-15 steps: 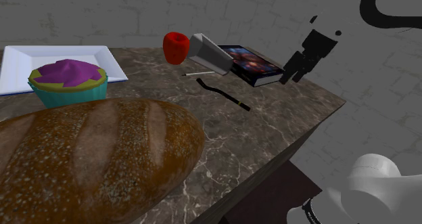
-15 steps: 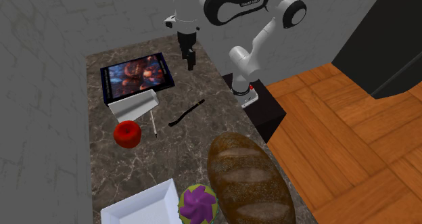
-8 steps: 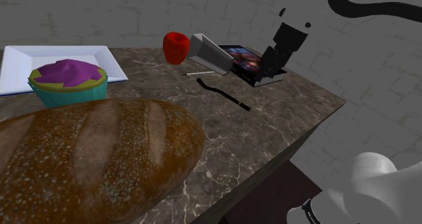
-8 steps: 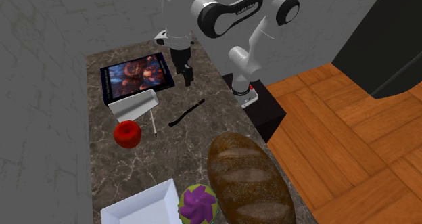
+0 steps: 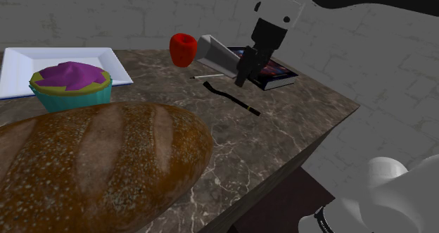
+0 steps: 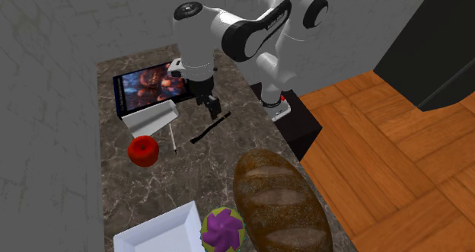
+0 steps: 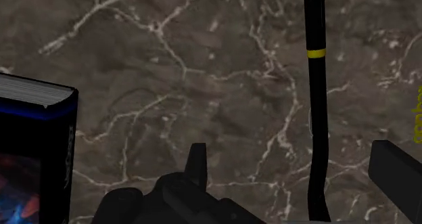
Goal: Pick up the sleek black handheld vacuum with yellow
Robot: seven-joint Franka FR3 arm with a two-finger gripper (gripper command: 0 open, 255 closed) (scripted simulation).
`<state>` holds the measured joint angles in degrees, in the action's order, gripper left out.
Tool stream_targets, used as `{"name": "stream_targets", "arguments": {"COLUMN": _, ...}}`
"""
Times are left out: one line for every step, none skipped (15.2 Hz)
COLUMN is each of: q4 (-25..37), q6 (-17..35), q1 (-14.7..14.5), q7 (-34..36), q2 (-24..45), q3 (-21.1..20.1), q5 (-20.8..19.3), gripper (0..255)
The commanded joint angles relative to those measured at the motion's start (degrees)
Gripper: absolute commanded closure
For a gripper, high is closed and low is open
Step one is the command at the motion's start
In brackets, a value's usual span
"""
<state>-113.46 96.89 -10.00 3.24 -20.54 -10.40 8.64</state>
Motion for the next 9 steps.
{"name": "stream_targets", "arguments": {"q4": 3.12, "q6": -0.04, "q1": -1.08, "q7": 0.36, "q2": 3.39, "q3": -1.60, "q5": 0.19, "gripper": 0}}
{"name": "stream_targets", "arguments": {"q4": 4.28, "q6": -0.10, "q1": -1.46, "q7": 0.47, "q2": 4.61, "q3": -2.16, "q5": 0.21, "gripper": 0}}
{"name": "stream_targets", "arguments": {"q4": 3.37, "q6": 0.66, "q1": -1.48, "q7": 0.38, "q2": 4.48, "q3": -2.19, "q5": 0.26, "gripper": 0}}
{"name": "stream_targets", "arguments": {"q4": 2.49, "q6": 1.43, "q1": -1.50, "q7": 0.29, "q2": 4.36, "q3": -2.21, "q5": 0.30, "gripper": 0}}
{"name": "stream_targets", "arguments": {"q4": 1.61, "q6": 2.19, "q1": -1.52, "q7": 0.21, "q2": 4.25, "q3": -2.23, "q5": 0.35, "gripper": 0}}
{"name": "stream_targets", "arguments": {"q4": 0.75, "q6": 2.96, "q1": -1.54, "q7": 0.12, "q2": 4.16, "q3": -2.26, "q5": 0.39, "gripper": 0}}
{"name": "stream_targets", "arguments": {"q4": -0.10, "q6": 3.72, "q1": -1.56, "q7": 0.04, "q2": 4.08, "q3": -2.29, "q5": 0.44, "gripper": 0}}
{"name": "stream_targets", "arguments": {"q4": -0.93, "q6": 4.49, "q1": -1.58, "q7": -0.04, "q2": 4.01, "q3": -2.32, "q5": 0.48, "gripper": 0}}
{"name": "stream_targets", "arguments": {"q4": -1.75, "q6": 5.25, "q1": -1.60, "q7": -0.12, "q2": 3.96, "q3": -2.36, "q5": 0.53, "gripper": 0}}
